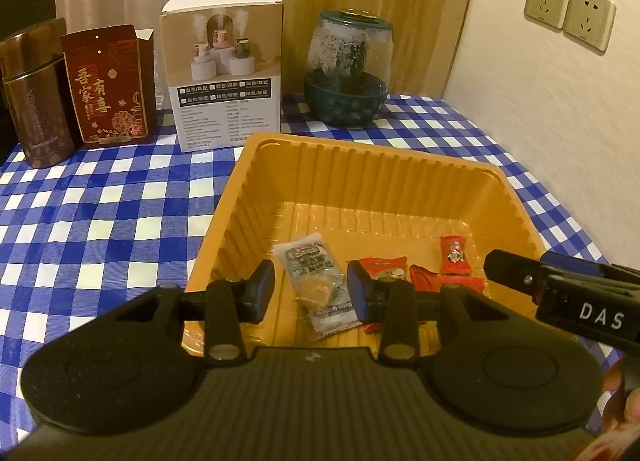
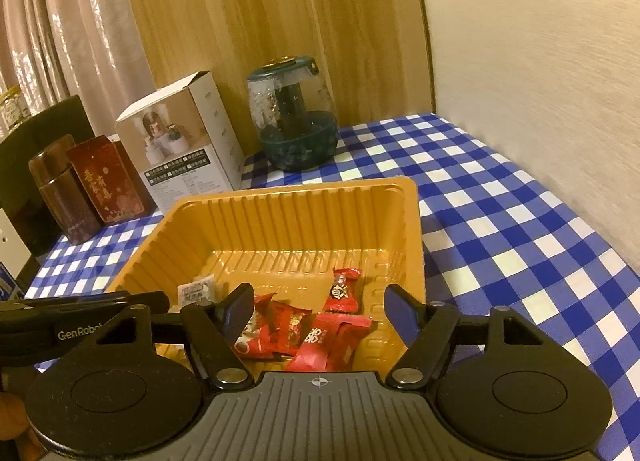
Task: Organize snacks
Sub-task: 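Move both open tools back from the tray to the remaining snacks, then grasp the white-and-green packet with the left tool while the right tool grasps a yellow candy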
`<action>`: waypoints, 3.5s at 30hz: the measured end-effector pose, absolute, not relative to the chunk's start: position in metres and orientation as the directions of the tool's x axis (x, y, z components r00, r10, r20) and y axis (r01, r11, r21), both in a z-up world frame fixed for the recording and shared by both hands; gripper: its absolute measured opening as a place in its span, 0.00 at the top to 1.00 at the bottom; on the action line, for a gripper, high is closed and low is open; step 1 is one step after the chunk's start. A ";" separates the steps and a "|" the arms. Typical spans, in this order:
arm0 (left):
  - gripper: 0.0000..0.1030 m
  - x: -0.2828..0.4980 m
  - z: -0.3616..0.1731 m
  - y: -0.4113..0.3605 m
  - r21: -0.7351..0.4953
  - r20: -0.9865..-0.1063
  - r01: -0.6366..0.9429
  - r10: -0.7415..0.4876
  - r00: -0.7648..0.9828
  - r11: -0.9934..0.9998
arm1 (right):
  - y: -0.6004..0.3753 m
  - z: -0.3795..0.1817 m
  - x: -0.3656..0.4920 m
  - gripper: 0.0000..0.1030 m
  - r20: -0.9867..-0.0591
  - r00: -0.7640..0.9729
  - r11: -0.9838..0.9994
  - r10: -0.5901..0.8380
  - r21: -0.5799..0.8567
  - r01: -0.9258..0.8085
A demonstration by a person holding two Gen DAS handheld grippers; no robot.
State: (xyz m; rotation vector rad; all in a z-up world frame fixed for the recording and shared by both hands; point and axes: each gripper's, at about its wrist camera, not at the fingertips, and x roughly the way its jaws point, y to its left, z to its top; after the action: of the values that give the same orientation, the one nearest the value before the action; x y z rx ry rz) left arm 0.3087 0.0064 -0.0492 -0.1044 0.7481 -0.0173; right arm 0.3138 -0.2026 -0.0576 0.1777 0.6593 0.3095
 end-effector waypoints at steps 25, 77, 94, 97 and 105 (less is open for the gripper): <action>0.57 0.250 -0.044 0.007 -0.084 -0.684 0.017 -0.070 0.726 0.996 | -0.236 -0.043 0.256 0.30 -0.543 0.772 0.937 0.330 0.287 -0.198; 0.64 0.189 -0.089 -0.047 0.126 -0.885 0.749 -0.267 0.381 0.651 | -0.239 -0.073 0.218 0.30 -0.719 0.606 0.940 0.341 0.280 -0.196; 0.78 0.174 -0.056 -0.012 -0.018 -0.815 0.333 -0.207 0.542 0.943 | -0.202 -0.086 0.212 0.30 -0.754 0.498 0.870 0.429 0.197 -0.451; 0.78 0.179 -0.051 -0.009 -0.018 -0.807 0.274 -0.175 0.563 0.962 | -0.194 -0.093 0.211 0.31 -0.760 0.483 0.850 0.435 0.170 -0.498; 0.78 0.185 -0.049 -0.001 -0.036 -0.786 0.145 -0.118 0.607 0.989 | -0.179 -0.100 0.221 0.50 -0.759 0.510 0.884 0.405 0.183 -0.431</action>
State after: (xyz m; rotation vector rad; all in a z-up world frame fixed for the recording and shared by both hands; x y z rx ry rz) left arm 0.1850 -0.0012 -0.0492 0.0322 0.9056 -0.1523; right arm 0.2209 -0.1791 -0.0997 -0.0309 0.9051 0.5035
